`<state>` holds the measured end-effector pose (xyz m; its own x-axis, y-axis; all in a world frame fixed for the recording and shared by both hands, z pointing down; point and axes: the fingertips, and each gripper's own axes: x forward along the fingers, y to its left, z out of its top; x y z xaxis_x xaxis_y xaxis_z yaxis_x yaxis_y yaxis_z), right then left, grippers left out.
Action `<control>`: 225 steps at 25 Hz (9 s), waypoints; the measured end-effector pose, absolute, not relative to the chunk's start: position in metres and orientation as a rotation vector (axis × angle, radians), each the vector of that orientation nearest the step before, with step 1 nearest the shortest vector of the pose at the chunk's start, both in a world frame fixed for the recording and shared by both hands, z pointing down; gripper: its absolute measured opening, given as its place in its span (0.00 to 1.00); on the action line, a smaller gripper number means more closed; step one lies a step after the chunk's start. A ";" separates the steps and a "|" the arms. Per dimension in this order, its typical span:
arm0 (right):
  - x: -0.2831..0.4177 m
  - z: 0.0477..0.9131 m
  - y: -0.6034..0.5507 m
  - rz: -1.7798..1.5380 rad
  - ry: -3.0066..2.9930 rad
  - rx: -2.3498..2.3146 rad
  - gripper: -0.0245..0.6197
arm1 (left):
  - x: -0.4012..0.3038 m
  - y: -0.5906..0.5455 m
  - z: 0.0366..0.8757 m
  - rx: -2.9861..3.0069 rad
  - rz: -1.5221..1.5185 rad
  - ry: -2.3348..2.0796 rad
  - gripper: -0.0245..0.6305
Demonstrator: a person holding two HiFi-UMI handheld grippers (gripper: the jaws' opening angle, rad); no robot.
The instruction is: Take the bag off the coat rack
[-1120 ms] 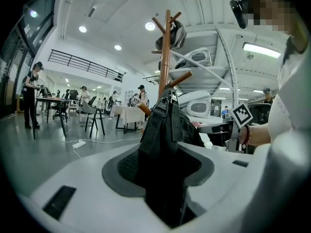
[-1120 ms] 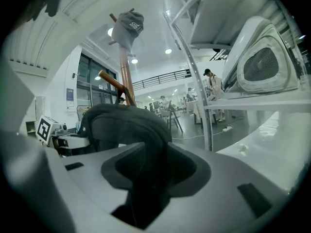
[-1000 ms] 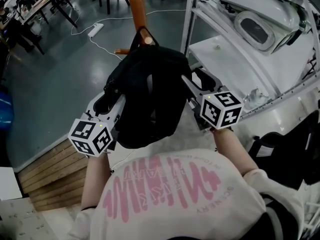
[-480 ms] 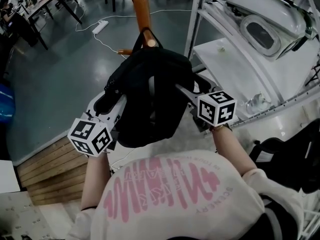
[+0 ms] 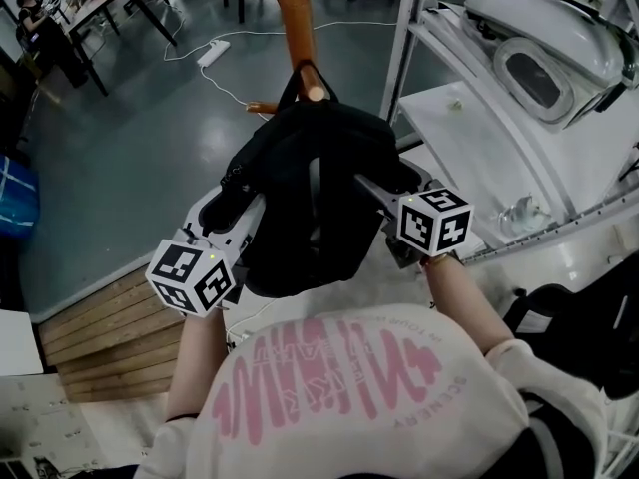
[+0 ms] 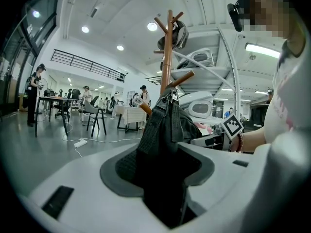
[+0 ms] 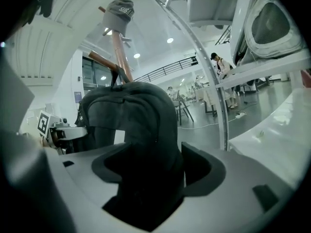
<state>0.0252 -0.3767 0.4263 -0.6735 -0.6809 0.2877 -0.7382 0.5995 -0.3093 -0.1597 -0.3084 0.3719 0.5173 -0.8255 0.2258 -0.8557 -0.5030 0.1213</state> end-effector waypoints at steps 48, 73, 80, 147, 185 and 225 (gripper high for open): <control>0.021 0.434 -0.367 0.596 -2.496 1.315 0.20 | -0.163 -0.315 0.375 2.545 0.237 -1.495 0.30; 0.018 0.414 -0.359 0.612 -2.498 1.319 0.14 | -0.167 -0.315 0.359 2.494 0.179 -1.574 0.29; 0.018 0.402 -0.355 0.582 -2.519 1.316 0.13 | -0.167 -0.310 0.351 2.499 0.159 -1.576 0.29; 0.042 0.333 -0.300 0.421 -2.588 1.430 0.12 | -0.138 -0.266 0.304 2.642 0.016 -1.483 0.28; 0.031 0.322 -0.247 0.404 -2.536 1.582 0.12 | -0.151 -0.234 0.291 2.761 -0.016 -1.349 0.28; 0.057 0.315 -0.226 0.425 -2.555 1.641 0.13 | -0.122 -0.218 0.281 2.833 -0.024 -1.318 0.27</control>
<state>0.0571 -0.2264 0.3154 -0.4252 -0.8803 0.2106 -0.9011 0.3898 -0.1902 -0.1224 -0.2184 0.2811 0.6438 -0.7652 -0.0064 -0.7649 -0.6437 0.0219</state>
